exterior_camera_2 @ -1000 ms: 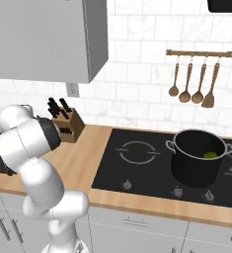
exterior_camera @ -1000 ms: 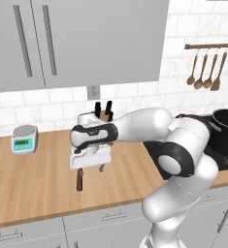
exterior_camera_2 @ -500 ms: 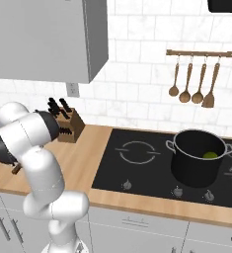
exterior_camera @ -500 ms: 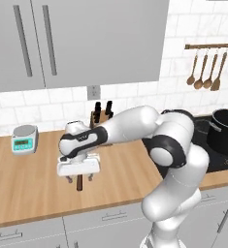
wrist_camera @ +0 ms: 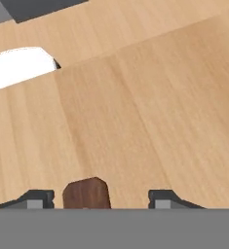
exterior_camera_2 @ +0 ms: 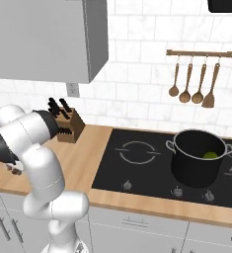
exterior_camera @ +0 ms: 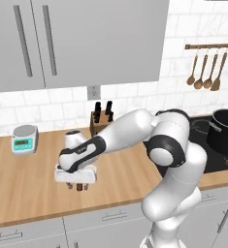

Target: Put the onion and lime in the pot. Retrieve the spatula and lightly stir the vegetables in the pot.

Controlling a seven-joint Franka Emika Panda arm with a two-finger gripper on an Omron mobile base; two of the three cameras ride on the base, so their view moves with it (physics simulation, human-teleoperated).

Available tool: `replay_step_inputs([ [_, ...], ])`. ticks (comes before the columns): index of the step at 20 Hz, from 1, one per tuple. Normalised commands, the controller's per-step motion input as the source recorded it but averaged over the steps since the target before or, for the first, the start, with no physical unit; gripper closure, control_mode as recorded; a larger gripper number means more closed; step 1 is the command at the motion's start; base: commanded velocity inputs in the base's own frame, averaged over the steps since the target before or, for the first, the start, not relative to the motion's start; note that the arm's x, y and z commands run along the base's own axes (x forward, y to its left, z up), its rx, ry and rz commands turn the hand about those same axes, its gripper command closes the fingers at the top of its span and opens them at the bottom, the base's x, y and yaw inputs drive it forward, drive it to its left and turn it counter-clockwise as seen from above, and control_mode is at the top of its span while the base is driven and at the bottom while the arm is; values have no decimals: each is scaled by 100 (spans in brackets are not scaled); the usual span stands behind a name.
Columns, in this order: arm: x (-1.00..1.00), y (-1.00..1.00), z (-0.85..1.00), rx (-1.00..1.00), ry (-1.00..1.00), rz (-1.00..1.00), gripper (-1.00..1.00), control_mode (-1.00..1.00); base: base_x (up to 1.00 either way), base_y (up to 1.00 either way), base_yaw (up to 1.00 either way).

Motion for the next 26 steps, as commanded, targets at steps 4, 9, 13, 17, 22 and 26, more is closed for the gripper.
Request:
replay_step_inputs([
  [4,3,-4,-51,-6,-12,-3,100,-100,0,0,0],
  [9,0,-54,-48,0,-10,4,100,-100,0,0,0],
  [13,0,-22,-16,0,1,5,100,-100,0,0,0],
  [17,-51,-25,33,0,-4,0,100,-100,0,0,0],
  [22,-61,-75,76,0,-1,-2,100,-100,0,0,0],
  [26,-6,-89,57,-1,1,-12,100,-100,0,0,0],
])
